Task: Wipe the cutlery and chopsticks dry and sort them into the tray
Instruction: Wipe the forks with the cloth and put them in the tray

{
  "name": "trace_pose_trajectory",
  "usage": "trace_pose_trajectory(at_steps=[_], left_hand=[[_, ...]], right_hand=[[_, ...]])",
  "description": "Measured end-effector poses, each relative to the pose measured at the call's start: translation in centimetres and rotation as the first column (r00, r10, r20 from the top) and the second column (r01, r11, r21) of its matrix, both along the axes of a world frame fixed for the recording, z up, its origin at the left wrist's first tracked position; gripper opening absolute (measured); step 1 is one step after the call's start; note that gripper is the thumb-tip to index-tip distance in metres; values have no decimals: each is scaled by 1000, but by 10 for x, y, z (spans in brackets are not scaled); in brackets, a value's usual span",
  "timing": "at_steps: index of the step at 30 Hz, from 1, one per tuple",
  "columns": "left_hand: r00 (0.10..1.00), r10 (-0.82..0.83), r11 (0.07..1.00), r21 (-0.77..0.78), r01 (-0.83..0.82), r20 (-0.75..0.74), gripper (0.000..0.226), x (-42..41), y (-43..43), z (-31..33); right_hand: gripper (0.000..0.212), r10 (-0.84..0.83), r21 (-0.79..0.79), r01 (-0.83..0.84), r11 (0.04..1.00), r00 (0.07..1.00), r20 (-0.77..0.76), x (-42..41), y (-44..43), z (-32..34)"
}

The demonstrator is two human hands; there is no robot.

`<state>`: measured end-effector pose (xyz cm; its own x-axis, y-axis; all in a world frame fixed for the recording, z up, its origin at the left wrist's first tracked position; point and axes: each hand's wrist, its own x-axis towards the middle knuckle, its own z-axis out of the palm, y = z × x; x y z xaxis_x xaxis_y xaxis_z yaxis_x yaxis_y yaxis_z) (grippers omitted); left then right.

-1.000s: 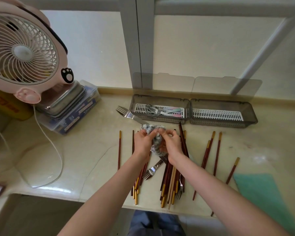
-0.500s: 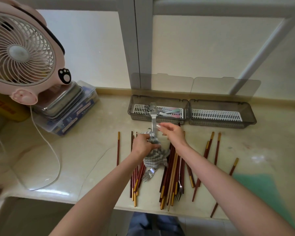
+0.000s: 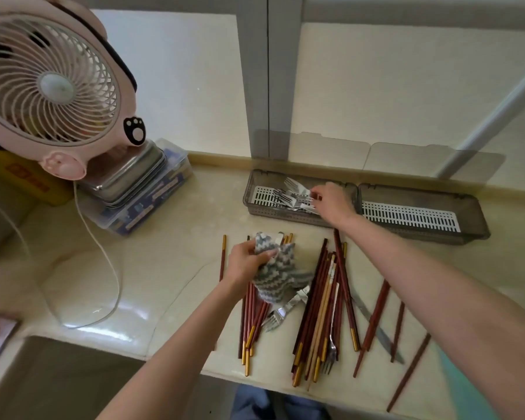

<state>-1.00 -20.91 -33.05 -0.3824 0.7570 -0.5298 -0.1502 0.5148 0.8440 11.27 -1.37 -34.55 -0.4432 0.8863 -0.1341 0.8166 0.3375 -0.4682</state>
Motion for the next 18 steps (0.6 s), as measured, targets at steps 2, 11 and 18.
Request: trace_pose_trajectory(at_steps=[2, 11, 18], left_hand=[[996, 71, 997, 22, -72, 46, 11, -5, -4, 1], [909, 391, 906, 114, -408, 143, 16, -31, -9, 2], [881, 414, 898, 56, -437, 228, 26, -26, -1, -1]], right_hand=[[30, 51, 31, -55, 998, 992, 116, -5, 9, -5], [17, 390, 172, -373, 912, 918, -74, 9, -65, -17], [29, 774, -178, -760, 625, 575, 264, 33, -134, -58]])
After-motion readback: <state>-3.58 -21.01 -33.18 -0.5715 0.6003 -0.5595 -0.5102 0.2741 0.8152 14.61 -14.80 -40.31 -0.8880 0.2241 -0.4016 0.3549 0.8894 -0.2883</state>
